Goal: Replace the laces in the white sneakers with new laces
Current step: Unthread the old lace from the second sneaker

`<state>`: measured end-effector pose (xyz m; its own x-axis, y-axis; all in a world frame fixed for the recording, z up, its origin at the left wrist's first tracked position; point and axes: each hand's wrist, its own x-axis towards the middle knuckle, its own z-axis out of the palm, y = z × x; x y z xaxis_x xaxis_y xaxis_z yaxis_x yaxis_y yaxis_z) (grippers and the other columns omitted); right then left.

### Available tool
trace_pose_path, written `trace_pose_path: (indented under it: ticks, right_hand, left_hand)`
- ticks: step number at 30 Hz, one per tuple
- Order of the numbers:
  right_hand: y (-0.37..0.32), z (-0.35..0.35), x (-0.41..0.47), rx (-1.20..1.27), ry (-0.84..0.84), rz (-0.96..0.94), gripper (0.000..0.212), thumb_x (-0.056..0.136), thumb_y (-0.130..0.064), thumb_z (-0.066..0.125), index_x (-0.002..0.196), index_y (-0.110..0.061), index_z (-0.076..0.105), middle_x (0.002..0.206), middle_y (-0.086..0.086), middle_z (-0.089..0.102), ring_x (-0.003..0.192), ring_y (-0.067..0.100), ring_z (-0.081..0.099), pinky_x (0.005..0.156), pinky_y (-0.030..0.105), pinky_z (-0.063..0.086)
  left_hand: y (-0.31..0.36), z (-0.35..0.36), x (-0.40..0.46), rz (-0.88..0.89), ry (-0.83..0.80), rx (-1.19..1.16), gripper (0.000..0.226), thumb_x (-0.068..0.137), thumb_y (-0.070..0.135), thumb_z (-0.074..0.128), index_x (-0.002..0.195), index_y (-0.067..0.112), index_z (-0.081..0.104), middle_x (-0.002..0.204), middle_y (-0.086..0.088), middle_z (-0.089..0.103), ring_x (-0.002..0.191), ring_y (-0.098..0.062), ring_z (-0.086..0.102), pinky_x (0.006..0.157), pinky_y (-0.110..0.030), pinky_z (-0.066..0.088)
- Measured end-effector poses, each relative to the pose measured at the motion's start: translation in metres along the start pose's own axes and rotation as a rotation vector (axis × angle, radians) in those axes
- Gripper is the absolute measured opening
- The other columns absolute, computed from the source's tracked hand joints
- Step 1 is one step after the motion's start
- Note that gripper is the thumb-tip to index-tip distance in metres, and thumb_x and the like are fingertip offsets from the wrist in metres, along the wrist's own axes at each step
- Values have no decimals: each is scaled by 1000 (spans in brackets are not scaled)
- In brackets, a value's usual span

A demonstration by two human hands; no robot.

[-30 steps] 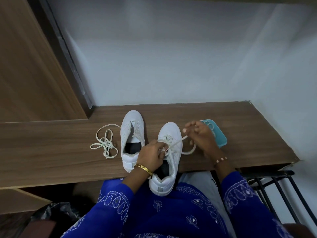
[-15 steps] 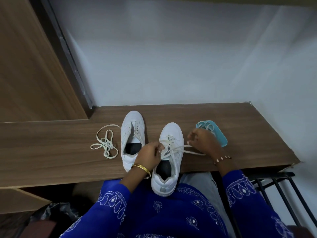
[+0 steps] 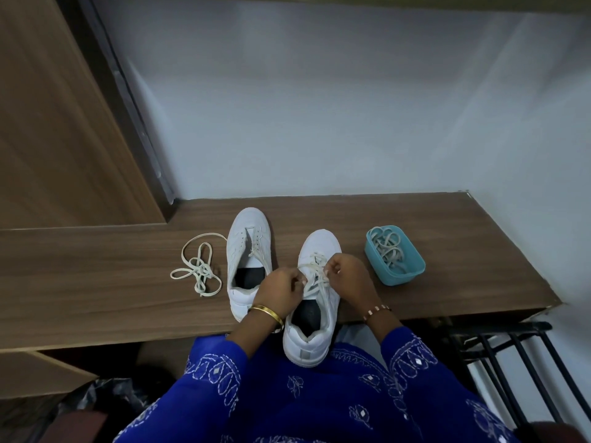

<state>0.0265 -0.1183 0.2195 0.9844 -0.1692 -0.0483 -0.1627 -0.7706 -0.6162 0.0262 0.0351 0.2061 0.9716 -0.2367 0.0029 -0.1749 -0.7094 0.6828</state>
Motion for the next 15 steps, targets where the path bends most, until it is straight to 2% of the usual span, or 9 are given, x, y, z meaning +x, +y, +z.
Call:
trace_pose_path:
  ticks: [2,4,6,8,11,13,15]
  right_hand:
    - [1,-3,4,60,-33,61,11,83,-8,56,73,-9,59,85,12,68,76,19,58,65,25,43]
    - [3,-3,6,48,-125,89,10,81,-14,64,74,-8,63,81,10,67,73,17,58,66,24,43]
    - [4,-2,6,-5,-148,67,10,81,-13,64,75,-6,66,83,12,69,75,20,60,66,24,42]
    - [4,-2,7,-8,-95,47,13,83,-8,58,72,-7,65,84,11,68,81,23,62,68,24,43]
    - [-4,-16,10,163,55,92,27,89,-3,47,66,-18,49,72,-4,55,65,9,51,57,16,38]
    - [-10,-27,15,344,181,138,20,94,-7,41,76,-13,48,68,-3,50,60,9,48,53,20,37]
    - [-14,-37,20,574,287,221,13,96,-9,39,89,-8,50,68,1,53,57,13,51,48,19,43]
  left_hand:
    - [-1,1,-1,9,4,8,14,89,15,55,86,4,63,90,-12,65,87,-24,58,64,-22,33]
    - [-2,2,-2,10,5,4,15,90,18,55,85,5,63,89,-10,64,86,-23,58,63,-22,32]
    - [-3,3,-2,11,10,2,19,90,23,56,84,6,63,87,-9,64,84,-23,58,63,-23,33]
    - [-3,3,-2,17,4,2,21,90,25,57,85,7,63,88,-8,64,84,-22,59,64,-23,36]
    - [-5,3,-3,36,-18,-1,19,88,26,59,87,8,64,94,-6,65,89,-19,59,70,-23,40]
    - [-6,5,-4,49,-14,1,18,87,27,60,87,9,65,95,-5,66,90,-18,59,70,-22,40]
    - [-8,6,-4,53,1,5,18,87,28,60,88,10,66,95,-4,66,90,-17,59,69,-20,38]
